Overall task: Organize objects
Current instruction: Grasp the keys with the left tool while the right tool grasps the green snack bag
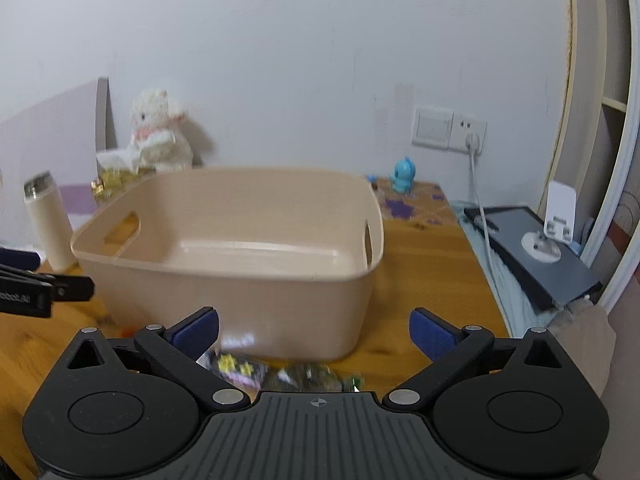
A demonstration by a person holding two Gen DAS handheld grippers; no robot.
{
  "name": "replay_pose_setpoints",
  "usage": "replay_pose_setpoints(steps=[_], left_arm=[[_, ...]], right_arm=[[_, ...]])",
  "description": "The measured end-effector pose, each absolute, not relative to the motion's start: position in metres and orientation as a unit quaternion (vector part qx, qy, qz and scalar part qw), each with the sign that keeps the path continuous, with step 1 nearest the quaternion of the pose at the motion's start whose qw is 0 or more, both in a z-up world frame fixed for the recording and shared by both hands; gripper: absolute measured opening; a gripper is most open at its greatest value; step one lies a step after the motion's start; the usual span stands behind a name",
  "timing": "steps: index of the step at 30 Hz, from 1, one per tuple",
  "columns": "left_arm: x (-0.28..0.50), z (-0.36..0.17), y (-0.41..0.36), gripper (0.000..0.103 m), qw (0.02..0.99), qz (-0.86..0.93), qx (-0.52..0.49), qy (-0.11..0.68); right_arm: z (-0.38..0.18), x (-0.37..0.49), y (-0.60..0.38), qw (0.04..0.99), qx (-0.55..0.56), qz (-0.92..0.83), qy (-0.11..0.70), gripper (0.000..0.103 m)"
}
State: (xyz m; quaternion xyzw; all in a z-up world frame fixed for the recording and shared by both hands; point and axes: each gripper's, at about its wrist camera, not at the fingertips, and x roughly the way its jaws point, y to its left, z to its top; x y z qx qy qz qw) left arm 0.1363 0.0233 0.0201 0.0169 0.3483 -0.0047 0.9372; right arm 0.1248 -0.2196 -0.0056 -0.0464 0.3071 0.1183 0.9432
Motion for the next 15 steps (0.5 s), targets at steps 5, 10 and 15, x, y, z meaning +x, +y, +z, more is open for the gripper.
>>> replay_pose_setpoints(steps=[5, 10, 15], left_arm=[[0.136, -0.006, 0.03, 0.096, 0.924, -0.003, 0.019, 0.381], [0.14, -0.031, 0.033, 0.096, 0.911, -0.002, 0.028, 0.411], [0.146, -0.05, 0.037, 0.096, 0.901, -0.007, 0.026, 0.434]], right_arm=[[-0.034, 0.13, -0.219, 0.929, -0.07, 0.121, 0.344, 0.103], [-0.059, 0.138, -0.216, 0.916, -0.081, 0.128, 0.371, 0.103], [-0.074, 0.147, -0.206, 0.908, -0.091, 0.137, 0.385, 0.103]])
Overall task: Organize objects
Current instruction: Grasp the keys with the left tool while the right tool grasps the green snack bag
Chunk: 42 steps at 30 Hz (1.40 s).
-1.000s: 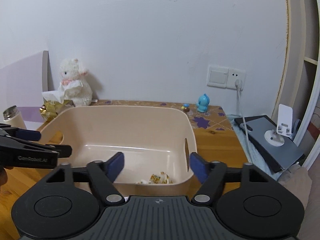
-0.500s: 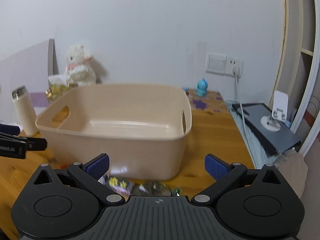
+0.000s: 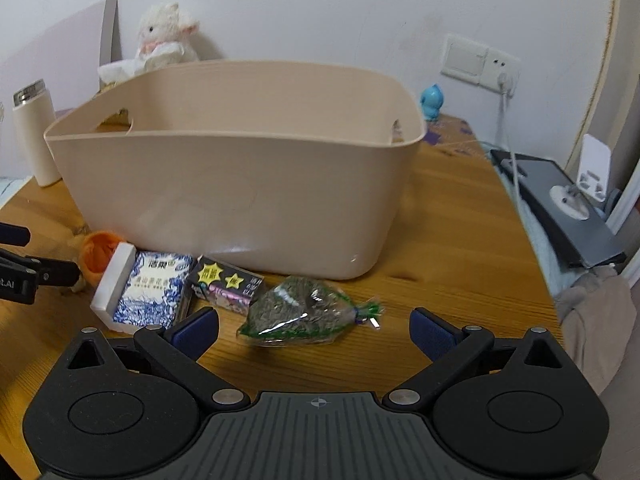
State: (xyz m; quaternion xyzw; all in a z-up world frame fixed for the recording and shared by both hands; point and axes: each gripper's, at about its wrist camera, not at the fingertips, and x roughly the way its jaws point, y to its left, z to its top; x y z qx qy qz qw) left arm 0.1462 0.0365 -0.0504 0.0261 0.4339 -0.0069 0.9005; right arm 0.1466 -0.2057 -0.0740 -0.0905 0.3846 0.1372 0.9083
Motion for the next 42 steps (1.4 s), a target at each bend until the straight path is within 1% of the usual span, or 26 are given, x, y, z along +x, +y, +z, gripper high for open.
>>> replay_pose_setpoints(steps=[4, 8, 10, 11, 12, 13, 14, 16, 17, 19, 20, 22, 24, 29, 30, 42], left_arm=[[0.15, -0.062, 0.039, 0.096, 0.895, -0.02, 0.017, 0.446], [0.154, -0.068, 0.04, 0.095, 0.894, -0.03, 0.016, 0.447], [0.154, -0.069, 0.041, 0.093, 0.896, -0.034, 0.015, 0.443], [0.155, -0.069, 0.04, 0.092, 0.897, -0.036, 0.017, 0.441], [0.155, -0.069, 0.039, 0.09, 0.898, -0.039, 0.019, 0.439], [0.154, -0.068, 0.038, 0.086, 0.9, -0.044, 0.023, 0.434], [0.152, -0.067, 0.038, 0.084, 0.901, -0.05, 0.025, 0.43], [0.15, -0.066, 0.035, 0.072, 0.903, -0.06, 0.032, 0.424], [0.149, -0.066, 0.034, 0.069, 0.904, -0.064, 0.033, 0.422], [0.147, -0.065, 0.032, 0.056, 0.905, -0.07, 0.034, 0.418], [0.146, -0.064, 0.032, 0.052, 0.906, -0.073, 0.034, 0.416], [0.145, -0.063, 0.031, 0.029, 0.906, -0.079, 0.033, 0.414], [0.144, -0.062, 0.031, 0.021, 0.905, -0.081, 0.028, 0.416], [0.139, -0.06, 0.032, 0.018, 0.903, -0.079, 0.025, 0.421], [0.137, -0.059, 0.033, 0.014, 0.903, -0.079, 0.023, 0.421], [0.109, -0.028, 0.033, 0.014, 0.919, -0.075, 0.021, 0.387]], right_arm=[[-0.083, 0.153, -0.198, 0.908, -0.109, 0.132, 0.382, 0.103], [-0.09, 0.158, -0.197, 0.909, -0.101, 0.135, 0.381, 0.102], [-0.094, 0.16, -0.197, 0.908, -0.1, 0.136, 0.384, 0.096], [-0.096, 0.161, -0.198, 0.906, -0.1, 0.136, 0.387, 0.09], [-0.097, 0.161, -0.199, 0.905, -0.098, 0.139, 0.39, 0.086], [-0.097, 0.16, -0.201, 0.906, -0.092, 0.143, 0.388, 0.085], [-0.097, 0.16, -0.202, 0.905, -0.087, 0.148, 0.389, 0.081], [-0.096, 0.158, -0.203, 0.904, -0.083, 0.155, 0.39, 0.074], [-0.095, 0.157, -0.203, 0.903, -0.083, 0.158, 0.391, 0.066], [-0.093, 0.153, -0.202, 0.903, -0.091, 0.158, 0.39, 0.065], [-0.093, 0.15, -0.201, 0.903, -0.093, 0.159, 0.388, 0.063], [-0.092, 0.146, -0.2, 0.903, -0.093, 0.16, 0.388, 0.062], [-0.09, 0.143, -0.201, 0.903, -0.092, 0.159, 0.388, 0.062], [-0.083, 0.133, -0.205, 0.906, -0.089, 0.158, 0.382, 0.062], [-0.081, 0.131, -0.207, 0.907, -0.087, 0.158, 0.379, 0.062], [-0.044, 0.104, -0.221, 0.927, -0.073, 0.156, 0.333, 0.062]])
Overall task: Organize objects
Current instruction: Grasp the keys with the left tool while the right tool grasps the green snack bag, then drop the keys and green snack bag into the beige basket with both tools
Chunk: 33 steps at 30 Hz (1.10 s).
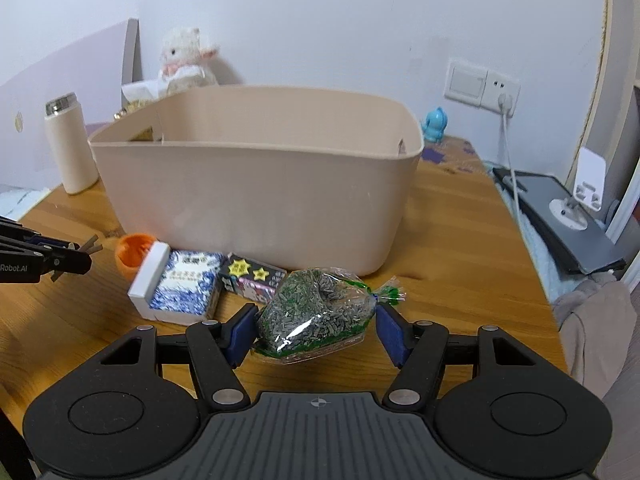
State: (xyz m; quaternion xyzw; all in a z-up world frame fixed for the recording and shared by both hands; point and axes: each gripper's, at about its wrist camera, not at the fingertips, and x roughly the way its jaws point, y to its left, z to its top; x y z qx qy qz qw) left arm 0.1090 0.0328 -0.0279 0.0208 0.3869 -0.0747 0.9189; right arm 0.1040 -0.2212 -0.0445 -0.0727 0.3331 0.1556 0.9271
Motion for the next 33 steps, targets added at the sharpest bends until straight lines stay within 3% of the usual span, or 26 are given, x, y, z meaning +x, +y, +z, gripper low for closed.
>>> replay_pose_setpoints(steps=[21, 33], left_arm=[[0.123, 0.051, 0.018, 0.014, 0.956, -0.085, 0.029, 0.279], [0.199, 0.04, -0.004, 0.014, 0.952, -0.067, 0.043, 0.294]], right_arm=[[0.031, 0.124, -0.222, 0.963, -0.036, 0.154, 0.217, 0.062], [0.028, 0.17, -0.201, 0.962, -0.04, 0.151, 0.224, 0.062]])
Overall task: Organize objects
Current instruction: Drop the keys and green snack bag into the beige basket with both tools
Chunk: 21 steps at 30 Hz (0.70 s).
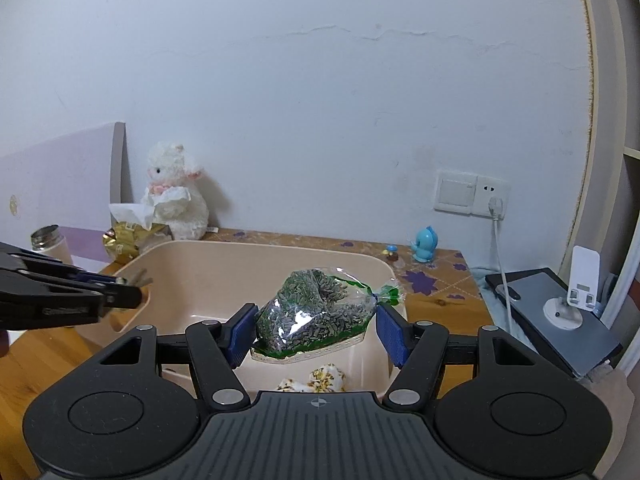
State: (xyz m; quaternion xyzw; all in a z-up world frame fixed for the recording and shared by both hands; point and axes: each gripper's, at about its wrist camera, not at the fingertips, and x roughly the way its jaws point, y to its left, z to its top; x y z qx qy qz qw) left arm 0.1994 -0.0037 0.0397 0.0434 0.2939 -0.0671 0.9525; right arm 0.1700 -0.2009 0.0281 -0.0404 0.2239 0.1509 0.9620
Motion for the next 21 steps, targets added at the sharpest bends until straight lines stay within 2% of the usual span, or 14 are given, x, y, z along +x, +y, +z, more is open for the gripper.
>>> replay_pose_setpoints(steps=[14, 16, 17, 18, 20, 21], left_arm=[[0.249, -0.007, -0.022, 0.014, 0.929, -0.05, 0.066, 0.36], [0.251, -0.01, -0.019, 0.015, 0.928, -0.05, 0.054, 0.366], [0.25, -0.011, -0.017, 0.015, 0.927, -0.053, 0.047, 0.367], [0.25, -0.011, -0.016, 0.017, 0.927, -0.056, 0.042, 0.369], [0.246, -0.009, -0.016, 0.041, 0.929, -0.054, 0.044, 0.364], [0.243, -0.006, -0.015, 0.062, 0.932, -0.048, 0.046, 0.356]], right_arm=[[-0.01, 0.212, -0.176, 0.942, -0.064, 0.148, 0.295, 0.062], [-0.013, 0.213, -0.175, 0.942, -0.064, 0.145, 0.297, 0.064], [-0.013, 0.212, -0.176, 0.943, -0.061, 0.142, 0.294, 0.071], [-0.012, 0.211, -0.177, 0.944, -0.057, 0.143, 0.291, 0.071], [-0.008, 0.207, -0.179, 0.945, -0.05, 0.143, 0.289, 0.075], [-0.006, 0.204, -0.181, 0.947, -0.047, 0.143, 0.285, 0.078]])
